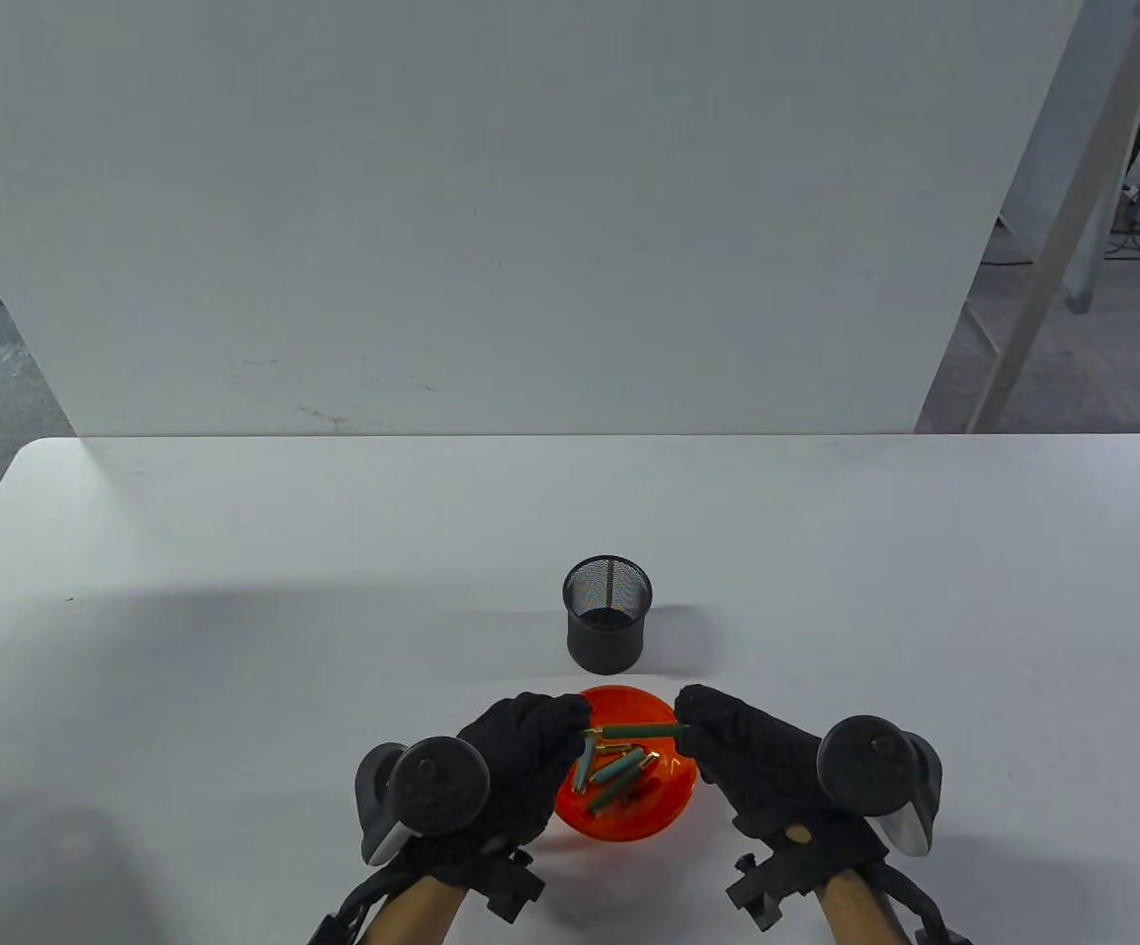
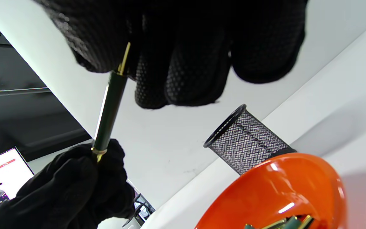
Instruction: Assemble fountain pens from components
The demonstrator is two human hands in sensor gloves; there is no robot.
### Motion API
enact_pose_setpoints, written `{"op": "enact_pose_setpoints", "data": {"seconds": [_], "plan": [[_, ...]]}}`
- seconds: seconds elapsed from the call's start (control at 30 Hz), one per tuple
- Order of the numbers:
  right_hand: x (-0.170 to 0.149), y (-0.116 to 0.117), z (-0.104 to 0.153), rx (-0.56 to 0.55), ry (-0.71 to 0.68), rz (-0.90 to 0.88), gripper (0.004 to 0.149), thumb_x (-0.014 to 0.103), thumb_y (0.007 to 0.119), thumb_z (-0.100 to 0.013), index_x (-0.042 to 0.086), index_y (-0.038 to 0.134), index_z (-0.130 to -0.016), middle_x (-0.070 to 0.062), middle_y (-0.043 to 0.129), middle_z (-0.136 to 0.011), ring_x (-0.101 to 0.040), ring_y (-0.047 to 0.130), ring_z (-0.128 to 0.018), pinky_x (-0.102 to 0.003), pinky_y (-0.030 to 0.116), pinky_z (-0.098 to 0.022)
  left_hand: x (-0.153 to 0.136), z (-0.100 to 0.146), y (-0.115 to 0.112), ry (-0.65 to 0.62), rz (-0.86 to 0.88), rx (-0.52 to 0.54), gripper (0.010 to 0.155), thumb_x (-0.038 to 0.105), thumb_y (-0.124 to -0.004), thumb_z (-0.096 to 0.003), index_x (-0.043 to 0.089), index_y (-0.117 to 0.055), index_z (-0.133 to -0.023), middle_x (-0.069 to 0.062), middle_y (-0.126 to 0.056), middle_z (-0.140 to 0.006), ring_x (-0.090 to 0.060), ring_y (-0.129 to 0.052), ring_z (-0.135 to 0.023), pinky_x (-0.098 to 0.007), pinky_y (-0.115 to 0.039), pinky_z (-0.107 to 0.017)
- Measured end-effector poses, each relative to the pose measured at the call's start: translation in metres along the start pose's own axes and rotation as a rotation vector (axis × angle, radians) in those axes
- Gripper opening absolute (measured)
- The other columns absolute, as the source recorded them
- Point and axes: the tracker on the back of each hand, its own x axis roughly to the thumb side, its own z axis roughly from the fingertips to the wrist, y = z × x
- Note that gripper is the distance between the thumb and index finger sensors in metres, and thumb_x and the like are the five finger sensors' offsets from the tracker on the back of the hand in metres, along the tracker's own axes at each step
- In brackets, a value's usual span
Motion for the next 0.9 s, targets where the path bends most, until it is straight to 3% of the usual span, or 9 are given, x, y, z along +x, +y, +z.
{"op": "enact_pose_setpoints", "data": {"seconds": [0.33,0.47,0.77,0.83,0.9], "plan": [[0.0005,-0.0001,0.0000,0.003,0.002,0.016,0.047,0.043,0.072,-0.057,0.018,0.075,-0.096,0.000,0.095,-0.077,-0.020,0.098,-0.053,-0.048,0.084,-0.049,0.0010,-0.0001,-0.0002,-0.003,-0.003,-0.004,0.048,0.042,-0.070,-0.0557,0.025,-0.075,-0.100,-0.001,-0.084,-0.085,-0.026,-0.088,-0.073,-0.054,-0.072,-0.063],[-0.0005,0.0003,-0.0003,0.010,0.013,0.010,0.047,0.044,0.070,-0.057,0.014,0.078,-0.092,-0.002,0.096,-0.069,-0.020,0.097,-0.052,-0.048,0.084,-0.049,0.0016,-0.0001,-0.0006,-0.009,-0.005,-0.004,0.048,0.042,-0.070,-0.0557,0.025,-0.075,-0.100,-0.001,-0.084,-0.085,-0.026,-0.088,-0.073,-0.054,-0.072,-0.063],[-0.0057,0.0000,0.0001,-0.015,0.062,0.001,0.056,0.058,0.057,-0.056,0.016,0.093,-0.066,0.004,0.100,-0.039,-0.018,0.099,-0.032,-0.048,0.086,-0.042,0.0067,0.0006,-0.0015,-0.035,-0.013,-0.006,0.048,0.043,-0.070,-0.0556,0.025,-0.075,-0.100,-0.001,-0.084,-0.085,-0.026,-0.088,-0.073,-0.054,-0.073,-0.063],[-0.0064,0.0004,0.0003,-0.011,0.068,-0.011,0.059,0.058,0.055,-0.056,0.014,0.092,-0.071,0.002,0.100,-0.044,-0.020,0.099,-0.035,-0.048,0.086,-0.042,0.0059,0.0000,-0.0016,-0.029,-0.009,-0.009,0.048,0.043,-0.070,-0.0557,0.026,-0.075,-0.100,-0.001,-0.084,-0.085,-0.026,-0.088,-0.073,-0.054,-0.072,-0.063],[-0.0061,0.0005,0.0005,0.021,0.077,-0.014,0.067,0.061,0.055,-0.056,0.010,0.081,-0.091,-0.003,0.098,-0.060,-0.024,0.098,-0.047,-0.051,0.083,-0.046,0.0048,-0.0001,-0.0010,-0.019,-0.003,-0.004,0.048,0.043,-0.069,-0.0557,0.026,-0.075,-0.100,-0.001,-0.084,-0.085,-0.025,-0.088,-0.074,-0.054,-0.072,-0.063]]}}
